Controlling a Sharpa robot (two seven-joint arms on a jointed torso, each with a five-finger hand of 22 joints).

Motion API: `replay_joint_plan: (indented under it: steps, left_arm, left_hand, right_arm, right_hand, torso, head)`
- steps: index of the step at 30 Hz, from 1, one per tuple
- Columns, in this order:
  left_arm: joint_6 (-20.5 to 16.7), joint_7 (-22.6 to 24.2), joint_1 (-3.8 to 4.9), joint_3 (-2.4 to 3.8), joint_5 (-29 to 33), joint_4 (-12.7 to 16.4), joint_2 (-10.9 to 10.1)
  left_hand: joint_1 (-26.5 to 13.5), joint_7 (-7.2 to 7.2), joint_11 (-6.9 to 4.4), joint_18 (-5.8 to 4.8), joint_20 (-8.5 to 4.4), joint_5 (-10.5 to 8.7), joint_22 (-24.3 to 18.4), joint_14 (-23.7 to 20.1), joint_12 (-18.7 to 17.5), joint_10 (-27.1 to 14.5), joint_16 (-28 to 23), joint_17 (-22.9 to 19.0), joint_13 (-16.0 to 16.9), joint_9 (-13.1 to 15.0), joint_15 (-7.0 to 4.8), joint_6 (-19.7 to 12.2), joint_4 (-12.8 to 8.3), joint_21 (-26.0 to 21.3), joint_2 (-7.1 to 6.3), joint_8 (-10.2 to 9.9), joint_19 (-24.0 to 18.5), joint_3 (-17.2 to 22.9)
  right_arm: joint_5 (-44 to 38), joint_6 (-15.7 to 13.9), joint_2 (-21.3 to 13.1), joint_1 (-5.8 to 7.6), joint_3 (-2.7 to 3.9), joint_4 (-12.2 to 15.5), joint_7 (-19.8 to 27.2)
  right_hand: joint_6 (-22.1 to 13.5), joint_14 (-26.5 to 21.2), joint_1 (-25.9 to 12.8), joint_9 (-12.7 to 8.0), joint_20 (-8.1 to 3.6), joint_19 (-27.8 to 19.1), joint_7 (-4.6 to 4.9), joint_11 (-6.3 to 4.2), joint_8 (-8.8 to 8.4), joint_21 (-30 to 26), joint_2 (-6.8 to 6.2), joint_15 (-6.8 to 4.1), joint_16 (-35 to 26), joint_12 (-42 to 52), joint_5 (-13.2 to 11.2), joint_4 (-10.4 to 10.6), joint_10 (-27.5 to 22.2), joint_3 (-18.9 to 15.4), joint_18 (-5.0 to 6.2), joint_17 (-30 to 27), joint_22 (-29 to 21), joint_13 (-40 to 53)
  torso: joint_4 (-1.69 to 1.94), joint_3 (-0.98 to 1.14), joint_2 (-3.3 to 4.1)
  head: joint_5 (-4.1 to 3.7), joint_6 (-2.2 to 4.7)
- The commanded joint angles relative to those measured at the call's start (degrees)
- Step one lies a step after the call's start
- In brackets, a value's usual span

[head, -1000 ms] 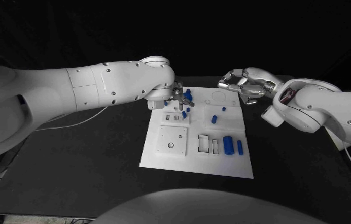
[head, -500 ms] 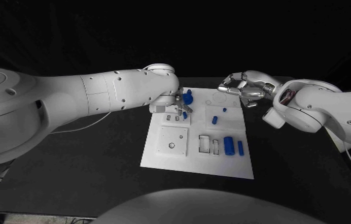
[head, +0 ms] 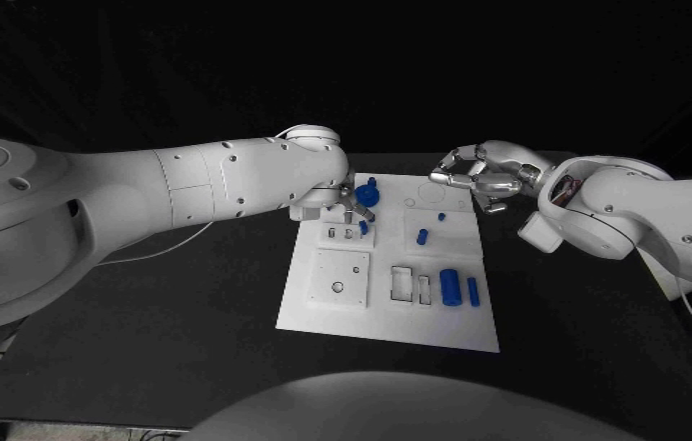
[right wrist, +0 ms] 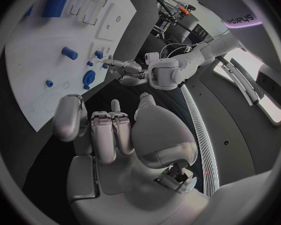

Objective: Assemble the parts on the task board

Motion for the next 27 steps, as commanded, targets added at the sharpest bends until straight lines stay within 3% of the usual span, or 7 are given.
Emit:
replay_joint_plan:
  steps: [1,15,19,27]
  left_arm:
    - [-1.2,-5.6,-0.05,0.08,1.4,-0.1,0.1]
    - [-1.5,-5.4,-0.49,0.09,2.8,-1.3,0.8]
    - [-1.3,-5.4,-0.70,0.09,2.8,-1.8,1.0]
    - [-0.9,-5.4,-1.38,0.06,3.2,-2.5,1.8]
  left_hand:
    - [-1.3,0.07,-0.83,-0.40,-0.15,-0.39,9.3,6.0,-0.1,6.6,0.1,15.1,15.2,1.0,-0.09,-0.6,0.2,-0.3,0.15,0.1,2.3,0.3]
    - [-2.2,0.22,-0.64,-0.23,0.03,-0.36,8.6,6.0,-0.1,6.6,0.1,15.1,15.2,2.7,0.10,-1.2,0.2,-0.6,0.21,-0.4,1.8,0.3]
    - [-2.2,0.33,-0.54,-0.14,0.11,-0.18,8.2,6.0,-0.1,6.6,0.1,15.1,15.2,2.9,0.19,-1.5,0.1,-0.8,0.20,-0.9,1.5,0.5]
    - [-2.1,0.45,-0.44,-0.02,0.20,-0.04,7.7,6.0,-0.1,6.6,0.1,15.1,15.2,3.2,0.28,-1.7,0.1,-1.1,0.18,-1.4,1.2,0.6]
  right_arm:
    - [-0.3,1.3,0.1,-0.04,-0.01,-0.2,-0.5]
    - [0.3,2.1,0.3,-0.14,-0.03,-0.8,-1.6]
    - [0.5,2.3,0.3,-0.16,-0.04,-0.9,-1.6]
    - [0.7,2.7,0.3,-0.21,-0.05,-1.0,-1.7]
  right_hand:
    - [0.2,3.9,0.6,0.1,-0.02,-0.6,0.07,-0.11,0.24,-0.4,0.84,0.04,-0.3,-0.3,-0.4,0.2,3.0,0.1,-0.46,12.5,8.8,11.6]
    - [0.3,3.6,0.3,0.1,0.09,-1.3,0.20,0.02,0.20,-1.2,1.13,0.17,-0.6,-0.6,-0.9,0.2,2.5,0.0,-0.28,12.1,8.5,11.2]
    - [0.3,3.5,0.3,0.1,0.10,-1.4,0.21,0.04,0.20,-1.4,1.16,0.18,-0.7,-0.6,-1.0,0.2,2.5,0.0,-0.24,12.1,8.5,11.1]
    - [0.4,3.4,0.2,0.1,0.12,-1.5,0.23,0.06,0.20,-1.6,1.20,0.20,-0.8,-0.7,-1.1,0.2,2.4,0.0,-0.21,12.0,8.4,11.0]
  torso:
    - [-0.13,0.03,-0.10]
    - [0.01,0.10,-0.27]
    - [-0.18,0.00,-0.17]
    - [-0.06,0.02,-0.27]
  head:
    - [0.12,0.00]
    - [-0.31,0.00]
    - [-0.20,0.00]
    - [-0.53,0.00]
